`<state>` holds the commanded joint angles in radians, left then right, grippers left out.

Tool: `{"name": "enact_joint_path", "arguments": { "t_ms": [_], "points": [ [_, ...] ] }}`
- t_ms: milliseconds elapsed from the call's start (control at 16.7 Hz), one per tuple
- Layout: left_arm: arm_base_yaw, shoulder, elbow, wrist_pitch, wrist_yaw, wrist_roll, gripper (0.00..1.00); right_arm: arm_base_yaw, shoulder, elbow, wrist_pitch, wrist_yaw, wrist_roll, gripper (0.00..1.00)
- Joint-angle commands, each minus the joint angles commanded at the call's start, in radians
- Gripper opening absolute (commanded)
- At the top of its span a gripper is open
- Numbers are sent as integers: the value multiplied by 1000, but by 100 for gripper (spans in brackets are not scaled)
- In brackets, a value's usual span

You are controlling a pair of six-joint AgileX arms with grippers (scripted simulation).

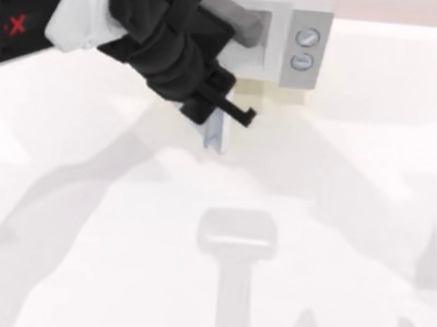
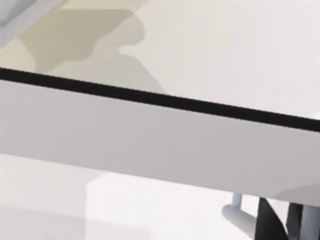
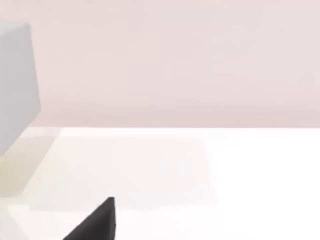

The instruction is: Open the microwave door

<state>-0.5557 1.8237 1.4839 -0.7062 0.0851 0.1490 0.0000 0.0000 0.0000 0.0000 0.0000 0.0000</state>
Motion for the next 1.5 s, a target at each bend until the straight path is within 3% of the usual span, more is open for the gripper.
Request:
{"name": "enact_joint_path", "arguments": {
  "t_ms": [360,780,1500],
  "points": [
    [1,-3,-8,-1,13,12,0,0,0,0,0,0,0,100],
    [59,-54,-63,-11,90,160,0,0,0,0,0,0,0,100],
    [60,-54,-64,-12,91,163,0,0,0,0,0,0,0,100]
  ]
}}
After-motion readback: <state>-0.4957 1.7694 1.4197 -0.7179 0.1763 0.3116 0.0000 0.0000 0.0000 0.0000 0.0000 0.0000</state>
